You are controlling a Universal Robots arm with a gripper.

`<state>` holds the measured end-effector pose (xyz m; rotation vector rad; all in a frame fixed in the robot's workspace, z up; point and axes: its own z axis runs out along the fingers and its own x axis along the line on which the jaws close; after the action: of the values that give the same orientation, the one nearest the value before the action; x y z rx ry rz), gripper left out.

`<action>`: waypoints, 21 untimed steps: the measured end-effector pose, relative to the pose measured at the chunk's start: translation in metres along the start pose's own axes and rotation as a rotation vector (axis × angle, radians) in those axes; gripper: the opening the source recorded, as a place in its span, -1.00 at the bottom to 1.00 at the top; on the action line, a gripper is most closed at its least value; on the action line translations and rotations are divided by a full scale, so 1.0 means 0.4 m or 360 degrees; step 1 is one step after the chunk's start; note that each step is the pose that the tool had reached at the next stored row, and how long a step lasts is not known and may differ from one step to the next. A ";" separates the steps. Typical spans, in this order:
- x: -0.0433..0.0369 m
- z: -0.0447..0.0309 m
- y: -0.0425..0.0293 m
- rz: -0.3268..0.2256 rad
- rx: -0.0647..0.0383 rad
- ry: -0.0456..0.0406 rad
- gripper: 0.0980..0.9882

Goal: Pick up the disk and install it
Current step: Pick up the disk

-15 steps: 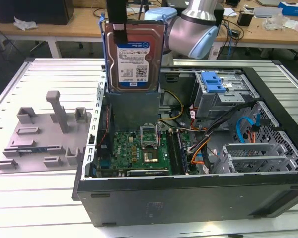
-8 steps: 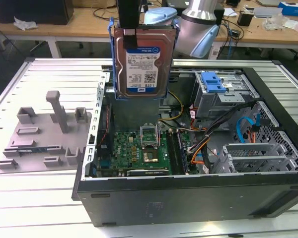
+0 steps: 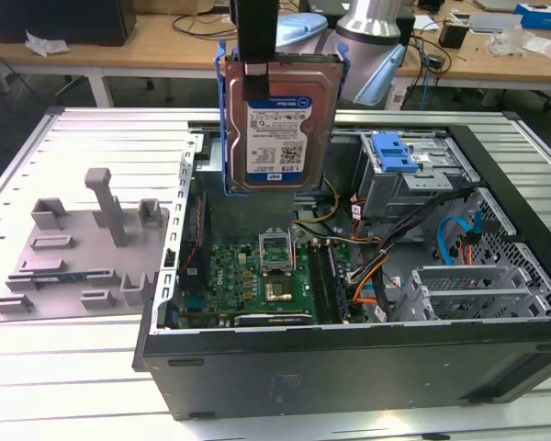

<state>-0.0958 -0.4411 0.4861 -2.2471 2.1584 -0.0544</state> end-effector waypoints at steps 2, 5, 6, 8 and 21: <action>0.010 0.001 -0.008 0.0000 0.0000 0.0000 -0.38; 0.025 0.002 -0.021 0.0000 0.0000 0.0000 -0.38; 0.035 0.003 -0.029 0.0000 0.0000 0.0000 -0.38; 0.047 0.004 -0.039 0.0000 0.0000 0.0000 -0.38; 0.111 0.011 -0.110 0.0000 0.0000 0.0000 -0.38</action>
<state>-0.0500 -0.4837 0.4841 -2.2472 2.1583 -0.0543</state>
